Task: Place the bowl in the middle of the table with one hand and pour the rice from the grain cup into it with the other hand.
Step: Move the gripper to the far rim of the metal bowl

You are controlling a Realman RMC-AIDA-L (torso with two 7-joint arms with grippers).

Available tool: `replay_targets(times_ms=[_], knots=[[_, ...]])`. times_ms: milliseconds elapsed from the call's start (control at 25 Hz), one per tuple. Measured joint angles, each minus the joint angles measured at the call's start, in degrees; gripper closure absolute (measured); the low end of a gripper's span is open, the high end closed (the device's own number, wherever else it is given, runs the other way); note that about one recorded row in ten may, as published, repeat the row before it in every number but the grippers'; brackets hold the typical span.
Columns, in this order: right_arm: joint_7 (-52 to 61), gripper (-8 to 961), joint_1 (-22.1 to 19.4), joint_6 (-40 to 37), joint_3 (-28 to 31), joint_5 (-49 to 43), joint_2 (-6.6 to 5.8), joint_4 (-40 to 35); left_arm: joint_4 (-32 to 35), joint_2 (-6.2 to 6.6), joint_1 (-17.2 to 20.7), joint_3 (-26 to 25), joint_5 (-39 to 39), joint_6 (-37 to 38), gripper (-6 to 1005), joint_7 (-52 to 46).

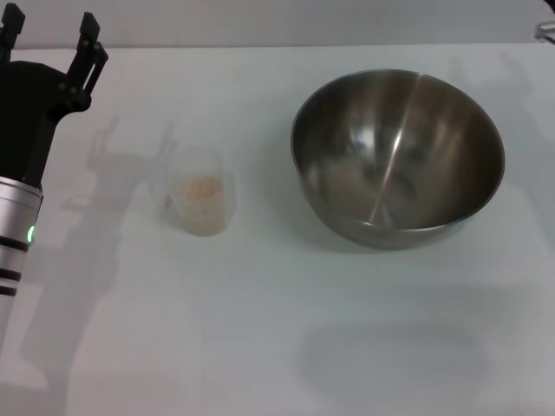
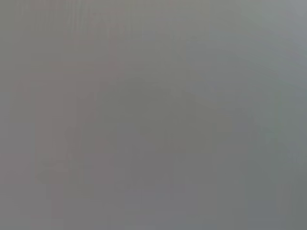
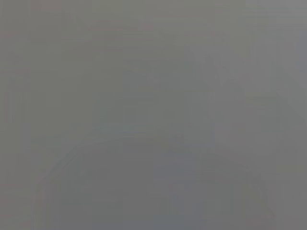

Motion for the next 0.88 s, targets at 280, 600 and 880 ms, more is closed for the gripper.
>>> replay_targets(times_ms=[280, 600, 880], knots=[[0.47, 189, -0.02, 42.95, 2.68, 0.14, -0.10, -23.78, 0.34, 0.07, 0.18, -0.17, -0.02, 0.14, 178, 0.00], [-5.24, 193, 10.88, 88.27, 15.51, 3.38, -0.40, -34.97, 0.40, 0.09, 0.02, -0.73, -0.43, 0.12, 183, -0.07], [-14.87, 197, 21.22, 104.56, 30.62, 6.72, -0.48, -24.71, 0.82, 0.09, -0.31, -1.15, -0.45, -0.07, 187, -0.37]])
